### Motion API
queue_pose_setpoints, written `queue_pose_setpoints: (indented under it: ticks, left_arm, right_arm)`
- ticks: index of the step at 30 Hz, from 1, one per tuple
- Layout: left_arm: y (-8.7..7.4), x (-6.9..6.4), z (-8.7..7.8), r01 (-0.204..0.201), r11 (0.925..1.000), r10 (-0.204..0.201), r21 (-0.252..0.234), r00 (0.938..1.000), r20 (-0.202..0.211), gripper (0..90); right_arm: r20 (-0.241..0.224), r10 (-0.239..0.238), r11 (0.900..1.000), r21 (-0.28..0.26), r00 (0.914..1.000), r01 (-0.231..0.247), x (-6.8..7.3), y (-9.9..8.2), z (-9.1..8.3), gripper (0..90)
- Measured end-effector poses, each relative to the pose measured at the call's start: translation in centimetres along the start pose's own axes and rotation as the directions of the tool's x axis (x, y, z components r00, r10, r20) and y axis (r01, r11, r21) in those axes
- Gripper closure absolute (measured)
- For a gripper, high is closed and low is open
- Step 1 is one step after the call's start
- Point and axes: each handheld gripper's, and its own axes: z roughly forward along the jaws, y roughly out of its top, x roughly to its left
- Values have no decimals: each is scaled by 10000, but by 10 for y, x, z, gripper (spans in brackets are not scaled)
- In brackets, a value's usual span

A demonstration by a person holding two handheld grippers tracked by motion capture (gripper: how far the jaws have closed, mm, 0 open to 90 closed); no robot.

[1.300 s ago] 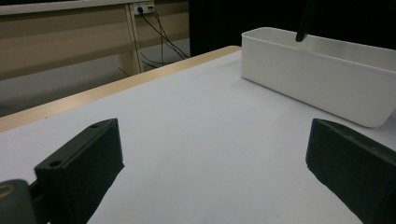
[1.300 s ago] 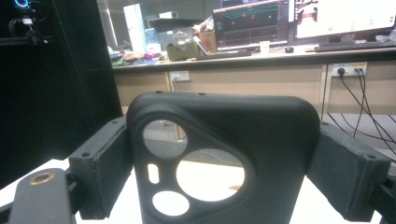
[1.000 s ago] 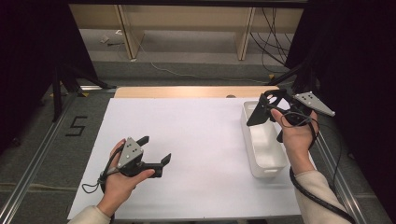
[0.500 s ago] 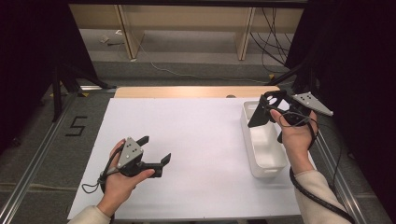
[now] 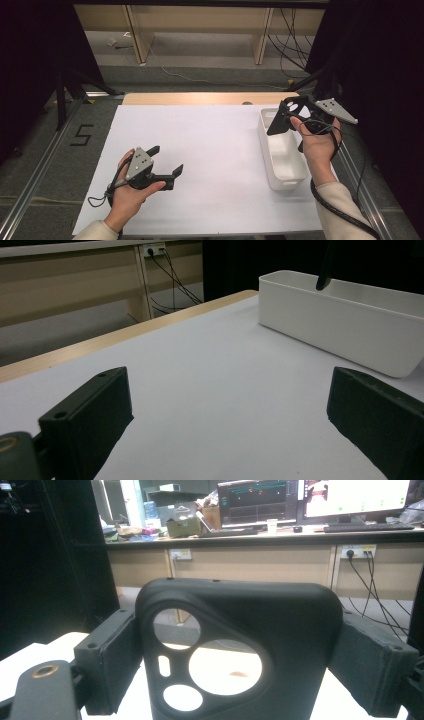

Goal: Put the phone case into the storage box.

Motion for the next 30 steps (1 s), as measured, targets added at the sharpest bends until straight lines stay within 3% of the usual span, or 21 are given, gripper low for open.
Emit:
queue_pose_setpoints:
  ticks: [17, 30]
  left_arm:
    - [0, 0, 0, 37, 10000, -37, -2, 10000, -17, 36]
    - [-1, 1, 0, 41, 10000, -41, 2, 10000, -35, 37]
  right_arm:
    - [226, -64, 9999, 129, 9997, 61, -3, -3, 2, 152]
    - [297, -367, 9989, 302, 9989, 358, 1, -7, 10, 152]
